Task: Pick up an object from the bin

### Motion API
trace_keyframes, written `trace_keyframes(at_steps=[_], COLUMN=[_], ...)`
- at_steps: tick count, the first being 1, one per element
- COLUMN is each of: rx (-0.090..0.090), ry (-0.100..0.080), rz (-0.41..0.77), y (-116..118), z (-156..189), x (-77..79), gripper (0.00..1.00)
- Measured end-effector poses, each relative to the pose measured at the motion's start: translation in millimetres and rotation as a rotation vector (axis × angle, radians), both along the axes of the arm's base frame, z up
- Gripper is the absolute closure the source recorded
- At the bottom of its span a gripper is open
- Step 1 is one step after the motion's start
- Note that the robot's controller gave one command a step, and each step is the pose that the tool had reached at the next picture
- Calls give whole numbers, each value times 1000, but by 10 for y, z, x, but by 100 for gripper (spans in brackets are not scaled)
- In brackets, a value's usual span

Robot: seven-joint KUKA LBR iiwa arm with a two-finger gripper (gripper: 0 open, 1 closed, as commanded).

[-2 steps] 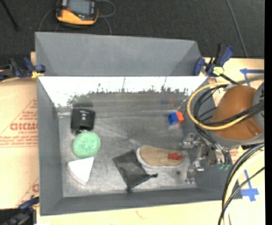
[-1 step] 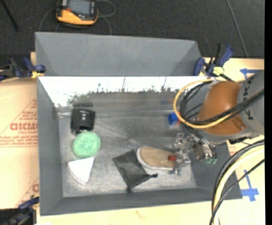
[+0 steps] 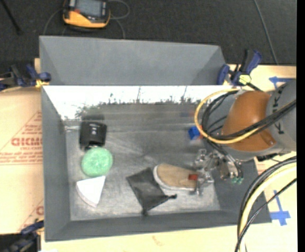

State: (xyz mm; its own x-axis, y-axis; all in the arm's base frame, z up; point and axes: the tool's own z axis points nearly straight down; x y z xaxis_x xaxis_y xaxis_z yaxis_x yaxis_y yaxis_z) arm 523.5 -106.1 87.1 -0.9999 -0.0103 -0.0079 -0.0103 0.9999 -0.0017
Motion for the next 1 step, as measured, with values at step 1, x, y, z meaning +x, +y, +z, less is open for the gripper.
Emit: trace_keyframes(at_steps=[1], rx=[0], ry=[2], rz=[79], y=[-13], z=[29], x=[-14], gripper=[100])
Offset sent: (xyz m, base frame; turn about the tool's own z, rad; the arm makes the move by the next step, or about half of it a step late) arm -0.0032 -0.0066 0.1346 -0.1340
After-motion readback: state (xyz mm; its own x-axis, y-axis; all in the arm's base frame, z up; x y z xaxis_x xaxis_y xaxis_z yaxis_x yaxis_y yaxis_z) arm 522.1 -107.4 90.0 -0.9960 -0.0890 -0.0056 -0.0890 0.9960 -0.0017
